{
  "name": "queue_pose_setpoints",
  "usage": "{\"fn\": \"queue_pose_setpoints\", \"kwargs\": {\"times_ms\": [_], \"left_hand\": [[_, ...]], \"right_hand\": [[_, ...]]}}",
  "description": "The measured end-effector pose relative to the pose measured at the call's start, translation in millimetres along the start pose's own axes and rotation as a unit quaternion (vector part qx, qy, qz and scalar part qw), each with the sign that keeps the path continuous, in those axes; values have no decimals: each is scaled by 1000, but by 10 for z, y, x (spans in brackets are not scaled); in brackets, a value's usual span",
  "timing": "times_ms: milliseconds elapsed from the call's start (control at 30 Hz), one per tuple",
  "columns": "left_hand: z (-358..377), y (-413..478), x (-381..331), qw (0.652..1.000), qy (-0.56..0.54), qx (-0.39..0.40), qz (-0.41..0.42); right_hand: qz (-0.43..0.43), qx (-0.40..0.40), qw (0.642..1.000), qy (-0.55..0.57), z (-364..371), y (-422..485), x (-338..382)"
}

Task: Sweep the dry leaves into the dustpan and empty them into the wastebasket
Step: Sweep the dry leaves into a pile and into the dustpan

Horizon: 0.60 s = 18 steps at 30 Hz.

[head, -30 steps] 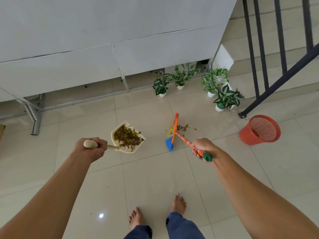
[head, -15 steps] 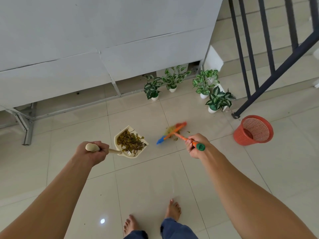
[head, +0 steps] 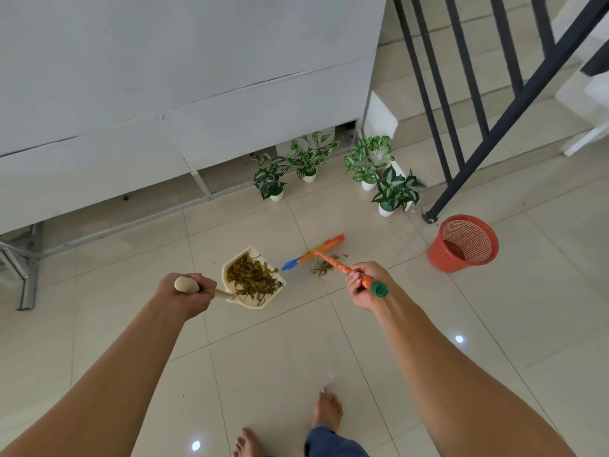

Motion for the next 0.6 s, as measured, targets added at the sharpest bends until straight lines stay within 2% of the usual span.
{"fn": "queue_pose_setpoints", "kwargs": {"times_ms": [233, 400, 500, 600], "left_hand": [[102, 39, 199, 1000, 21, 1, -8], [184, 50, 355, 999, 37, -1, -13], [214, 68, 419, 999, 39, 7, -25], [263, 65, 450, 998, 51, 12, -25]], "right_hand": [[-3, -5, 998, -59, -269, -325, 228], [-31, -55, 974, -216, -521, -532, 504], [-45, -117, 909, -398, -671, -642, 693], [-71, -177, 788, -585, -794, -690, 847]]}}
Point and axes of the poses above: each hand's wrist, its own y-axis towards the middle knuckle, its own z-axis out of the palm, x = y × z, the point moved 6 cm from there along y, towards the middle knuckle, and after that the axes turned 10 degrees about -y, right-handed, at the moved point
